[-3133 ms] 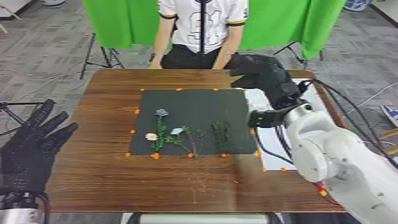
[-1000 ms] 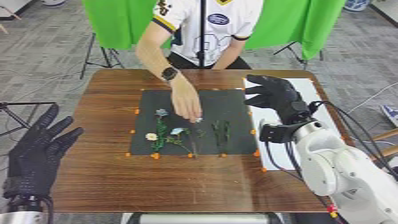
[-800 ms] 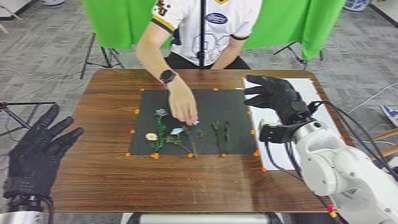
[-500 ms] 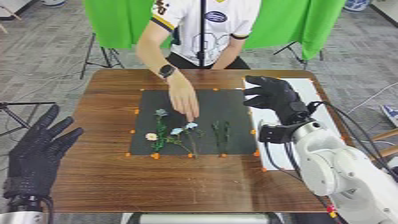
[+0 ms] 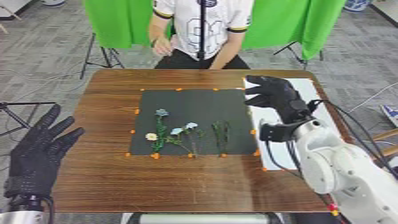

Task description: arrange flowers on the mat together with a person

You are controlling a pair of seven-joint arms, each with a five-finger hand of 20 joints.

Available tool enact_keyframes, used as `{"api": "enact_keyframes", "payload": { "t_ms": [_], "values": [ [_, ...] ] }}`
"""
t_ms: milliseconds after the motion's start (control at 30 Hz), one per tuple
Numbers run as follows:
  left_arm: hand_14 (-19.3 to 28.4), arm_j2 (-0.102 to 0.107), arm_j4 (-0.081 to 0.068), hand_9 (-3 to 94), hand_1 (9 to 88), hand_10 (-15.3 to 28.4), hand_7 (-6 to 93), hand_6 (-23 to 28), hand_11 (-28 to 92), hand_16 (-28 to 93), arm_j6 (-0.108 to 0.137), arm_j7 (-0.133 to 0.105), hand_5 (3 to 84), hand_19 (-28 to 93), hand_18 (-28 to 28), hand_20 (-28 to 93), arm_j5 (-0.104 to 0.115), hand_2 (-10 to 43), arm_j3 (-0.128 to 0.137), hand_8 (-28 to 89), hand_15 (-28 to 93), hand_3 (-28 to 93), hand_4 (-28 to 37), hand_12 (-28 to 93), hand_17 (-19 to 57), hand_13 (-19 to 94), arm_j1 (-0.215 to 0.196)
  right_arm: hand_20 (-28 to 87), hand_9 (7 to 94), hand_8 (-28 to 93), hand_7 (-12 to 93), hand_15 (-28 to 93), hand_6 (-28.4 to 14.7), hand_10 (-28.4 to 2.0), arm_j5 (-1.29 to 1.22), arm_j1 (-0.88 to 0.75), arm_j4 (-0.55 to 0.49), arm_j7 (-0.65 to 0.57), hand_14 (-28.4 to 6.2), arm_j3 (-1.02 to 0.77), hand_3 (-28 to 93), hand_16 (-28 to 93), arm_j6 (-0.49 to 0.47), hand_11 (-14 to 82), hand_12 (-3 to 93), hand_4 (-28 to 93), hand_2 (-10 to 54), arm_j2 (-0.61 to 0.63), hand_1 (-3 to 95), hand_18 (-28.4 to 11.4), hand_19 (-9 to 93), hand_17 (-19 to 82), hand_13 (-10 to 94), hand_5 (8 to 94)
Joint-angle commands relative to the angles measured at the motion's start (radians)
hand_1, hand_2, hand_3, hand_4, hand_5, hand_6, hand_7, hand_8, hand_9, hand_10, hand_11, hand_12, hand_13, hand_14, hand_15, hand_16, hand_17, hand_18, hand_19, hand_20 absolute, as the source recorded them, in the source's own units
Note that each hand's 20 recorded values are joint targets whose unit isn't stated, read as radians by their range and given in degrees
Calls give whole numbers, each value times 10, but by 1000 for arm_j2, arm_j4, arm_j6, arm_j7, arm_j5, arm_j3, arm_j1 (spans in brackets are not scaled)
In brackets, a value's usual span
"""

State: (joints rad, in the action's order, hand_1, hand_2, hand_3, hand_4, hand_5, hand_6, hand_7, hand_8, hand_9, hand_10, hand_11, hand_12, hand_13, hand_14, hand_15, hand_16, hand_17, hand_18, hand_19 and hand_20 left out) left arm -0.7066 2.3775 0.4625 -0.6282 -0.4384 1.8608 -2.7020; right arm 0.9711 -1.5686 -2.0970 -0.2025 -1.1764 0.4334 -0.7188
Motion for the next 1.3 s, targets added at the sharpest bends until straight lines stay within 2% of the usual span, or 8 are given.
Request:
{"api": "enact_keyframes", "payload": {
  "t_ms": [33, 233, 367, 433, 633, 833, 1067, 1300],
  "values": [
    [213, -16, 2, 281, 203, 137, 97, 36, 158, -41, -2, 20, 292, 377, 178, 187, -14, 59, -8, -84, 440, 765, -256, 128, -97, 203, -2, 151, 554, -128, 145, 452, 12, -160, 111, 79, 45, -79, -186, 12, 728, 112, 50, 148, 143, -257, -1, 81, 257, -256, 544, 100, 475, 517],
    [213, -5, 5, 282, 204, 138, 97, 36, 161, -41, 3, 7, 292, 377, 178, 187, -8, 60, -6, -83, 441, 763, -255, 128, -97, 202, -12, 153, 550, -127, 142, 456, 10, -162, 255, 204, 108, -222, -184, 110, 727, 112, 105, 146, 143, -256, -3, 119, 262, -258, 553, 107, 480, 512],
    [213, -24, 6, 283, 204, 139, 98, 36, 161, -41, -7, 32, 292, 377, 178, 187, -27, 60, -3, -84, 441, 763, -255, 128, -96, 202, -2, 154, 541, -126, 140, 461, 8, -165, 418, 237, 132, -349, -182, 145, 727, 112, 121, 144, 143, -255, -3, 143, 263, -256, 560, 116, 484, 507],
    [213, -18, 7, 283, 204, 139, 98, 35, 163, -41, -2, 26, 292, 377, 178, 187, -21, 61, -6, -84, 441, 763, -255, 128, -97, 202, -2, 155, 537, -125, 139, 465, 8, -165, 523, 268, 147, -424, -181, 187, 730, 113, 130, 143, 143, -253, -7, 157, 268, -257, 568, 123, 488, 502],
    [213, -15, 6, 283, 204, 139, 99, 36, 164, -41, 1, 19, 292, 377, 178, 187, -17, 61, -8, -84, 440, 764, -255, 128, -96, 202, -1, 154, 504, -120, 129, 486, 1, -171, 781, 394, 223, -662, -176, 321, 725, 109, 35, 130, 143, -249, -14, 149, 279, -258, 603, 156, 503, 487],
    [214, -13, 8, 283, 205, 140, 99, 36, 165, -42, 2, 6, 292, 379, 178, 186, -15, 61, -11, -84, 442, 764, -254, 128, -96, 203, -7, 145, 481, -117, 123, 505, -3, -176, 832, 499, 309, -744, -178, 423, 719, 104, -53, 116, 142, -246, -35, 142, 302, -262, 646, 199, 521, 475],
    [213, -36, 7, 283, 206, 140, 99, 37, 165, -42, -7, 28, 292, 379, 178, 186, -34, 61, -13, -84, 445, 763, -254, 127, -95, 203, 8, 79, 472, -114, 121, 525, -6, -181, 855, 597, 432, -809, -177, 517, 726, 86, -177, 101, 145, -251, -52, 131, 325, -264, 690, 215, 531, 470],
    [213, -18, 7, 283, 207, 140, 100, 36, 165, -42, 0, 2, 293, 379, 178, 186, -16, 62, -16, -85, 444, 763, -253, 127, -95, 203, -1, 68, 476, -116, 124, 533, -4, -182, 836, 643, 511, -838, -172, 567, 727, 87, -255, 103, 144, -251, -67, 115, 349, -264, 698, 223, 544, 479]
  ]
}}
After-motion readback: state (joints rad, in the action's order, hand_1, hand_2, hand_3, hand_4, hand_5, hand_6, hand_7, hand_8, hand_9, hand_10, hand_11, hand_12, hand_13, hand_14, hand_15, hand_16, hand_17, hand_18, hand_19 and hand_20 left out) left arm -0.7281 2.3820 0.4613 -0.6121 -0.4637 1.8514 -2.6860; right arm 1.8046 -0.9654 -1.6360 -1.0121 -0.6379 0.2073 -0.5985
